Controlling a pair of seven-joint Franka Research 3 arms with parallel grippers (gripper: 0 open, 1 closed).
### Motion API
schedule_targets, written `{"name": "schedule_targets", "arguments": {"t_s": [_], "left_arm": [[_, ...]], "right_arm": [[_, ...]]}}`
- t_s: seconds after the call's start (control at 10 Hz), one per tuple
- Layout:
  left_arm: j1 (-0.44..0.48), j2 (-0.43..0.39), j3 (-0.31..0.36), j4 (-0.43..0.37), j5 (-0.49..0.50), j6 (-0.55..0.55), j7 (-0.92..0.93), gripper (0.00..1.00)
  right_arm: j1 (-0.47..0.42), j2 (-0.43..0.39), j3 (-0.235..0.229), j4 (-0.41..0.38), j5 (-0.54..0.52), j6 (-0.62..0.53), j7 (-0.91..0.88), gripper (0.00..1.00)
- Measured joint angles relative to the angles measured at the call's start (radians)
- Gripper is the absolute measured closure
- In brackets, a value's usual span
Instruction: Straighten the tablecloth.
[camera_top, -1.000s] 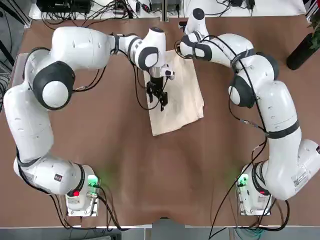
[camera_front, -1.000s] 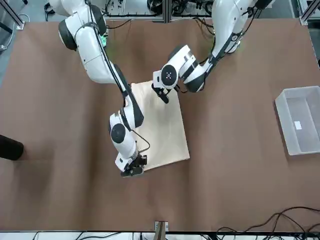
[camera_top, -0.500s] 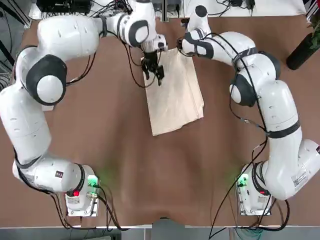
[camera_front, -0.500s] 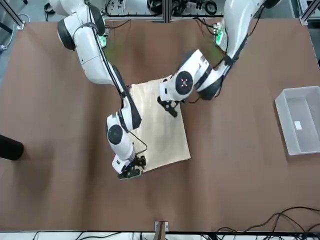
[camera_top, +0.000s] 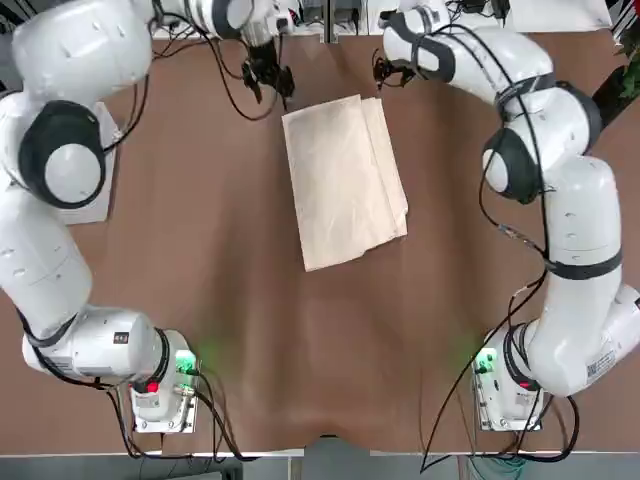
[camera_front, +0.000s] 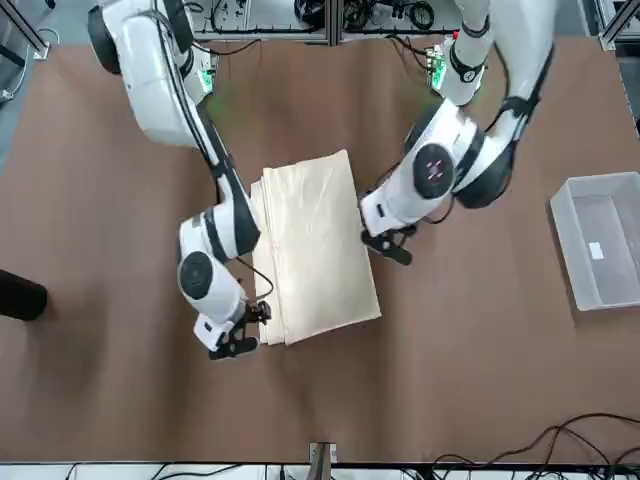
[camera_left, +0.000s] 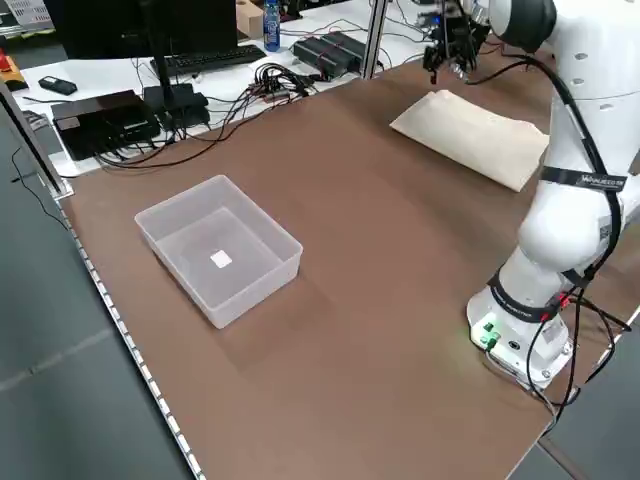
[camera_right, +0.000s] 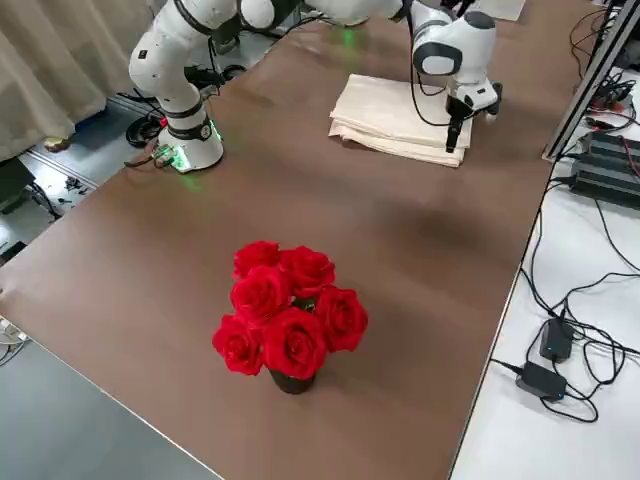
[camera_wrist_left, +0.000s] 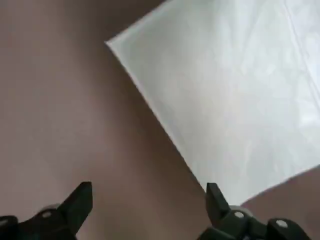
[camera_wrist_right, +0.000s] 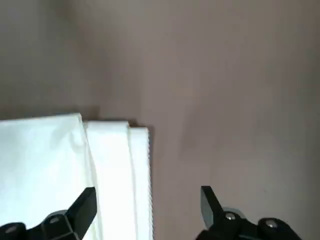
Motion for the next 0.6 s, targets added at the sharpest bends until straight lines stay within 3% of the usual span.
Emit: {"name": "schedule_targets", "arguments": {"t_s": [0.3,0.6], "left_arm": [[0.143,-0.127,-0.001,-0.002,0.005,-0.054,0.005,0.00],[0.203,-0.200,-0.001,-0.017,0.005,-0.076,0.025,0.00]], "right_arm": [[-0.020,-0.176,0.002,-0.247,0.080,-0.002,-0.031,0.07],[-0.038,-0.338,0.003,-0.485,0.220,-0.004,-0.095,0.07]]}}
